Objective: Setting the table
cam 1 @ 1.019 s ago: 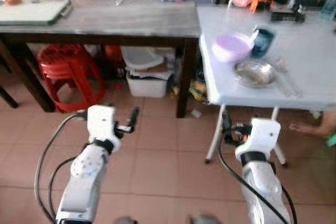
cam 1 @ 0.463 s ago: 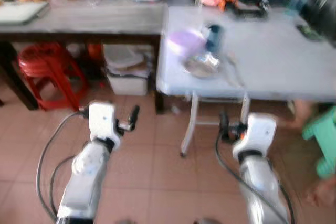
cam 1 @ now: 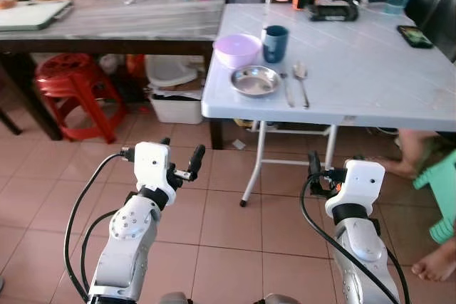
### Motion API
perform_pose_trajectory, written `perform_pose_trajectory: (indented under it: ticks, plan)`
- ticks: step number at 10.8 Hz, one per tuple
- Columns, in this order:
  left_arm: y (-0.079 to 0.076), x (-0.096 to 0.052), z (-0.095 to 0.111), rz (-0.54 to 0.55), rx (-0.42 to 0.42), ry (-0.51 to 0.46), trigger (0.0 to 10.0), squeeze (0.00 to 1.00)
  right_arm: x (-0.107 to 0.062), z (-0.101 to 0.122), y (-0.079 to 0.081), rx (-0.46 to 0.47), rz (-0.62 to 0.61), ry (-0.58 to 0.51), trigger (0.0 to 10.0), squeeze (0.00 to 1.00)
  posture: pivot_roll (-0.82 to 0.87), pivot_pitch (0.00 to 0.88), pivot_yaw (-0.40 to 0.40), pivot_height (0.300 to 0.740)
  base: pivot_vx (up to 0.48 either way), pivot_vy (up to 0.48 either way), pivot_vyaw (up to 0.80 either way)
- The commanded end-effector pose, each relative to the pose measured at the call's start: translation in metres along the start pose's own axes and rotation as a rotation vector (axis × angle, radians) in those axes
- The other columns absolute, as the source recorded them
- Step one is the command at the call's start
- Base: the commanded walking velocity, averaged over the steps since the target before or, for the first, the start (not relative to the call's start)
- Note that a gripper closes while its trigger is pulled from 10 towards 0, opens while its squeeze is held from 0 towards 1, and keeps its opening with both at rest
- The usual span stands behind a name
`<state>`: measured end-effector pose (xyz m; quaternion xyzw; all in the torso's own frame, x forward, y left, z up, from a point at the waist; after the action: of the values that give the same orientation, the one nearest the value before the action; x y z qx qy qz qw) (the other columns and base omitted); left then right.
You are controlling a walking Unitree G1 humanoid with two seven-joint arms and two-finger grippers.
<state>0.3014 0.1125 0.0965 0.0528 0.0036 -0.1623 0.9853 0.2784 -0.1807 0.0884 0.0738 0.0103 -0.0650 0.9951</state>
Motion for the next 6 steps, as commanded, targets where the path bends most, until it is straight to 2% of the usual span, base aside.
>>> perform_pose_trajectory:
  ticks: [1, 2, 6]
  plan:
    - [0.0015, -0.0018, 0.0016, -0.005, 0.006, -0.002, 10.0, 0.00, 0.0021, 0.0069, 0.0030, 0.000, 0.005, -0.020, 10.0, 0.00, -0.01, 0.000, 0.028, 0.740, 0.000, 0.000, 0.00]
    - [0.0013, -0.0020, 0.0018, -0.007, 0.004, -0.003, 10.0, 0.00, 0.0030, 0.0084, 0.0041, 0.002, 0.008, -0.024, 10.0, 0.00, -0.01, 0.000, 0.027, 0.740, 0.000, 0.000, 0.00]
    - [-0.0010, -0.0025, 0.0011, -0.014, 0.001, -0.002, 10.0, 0.00, 0.0054, 0.0091, 0.0062, 0.000, 0.024, -0.023, 10.0, 0.00, -0.01, 0.000, 0.018, 0.740, 0.287, 0.000, 0.00]
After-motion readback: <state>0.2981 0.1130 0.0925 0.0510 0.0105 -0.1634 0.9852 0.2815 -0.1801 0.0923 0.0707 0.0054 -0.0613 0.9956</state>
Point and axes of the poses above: a point about 5 cm out from each wrist's last joint towards the gripper, its own x axis pointing out of the wrist towards the gripper, its own z axis along the axis of the wrist's last joint, y = z × x, the point moved 5 cm from there along x, pointing out of the wrist towards the gripper, and after that the axes turned 10 degrees about x, right-handed, at the moved point
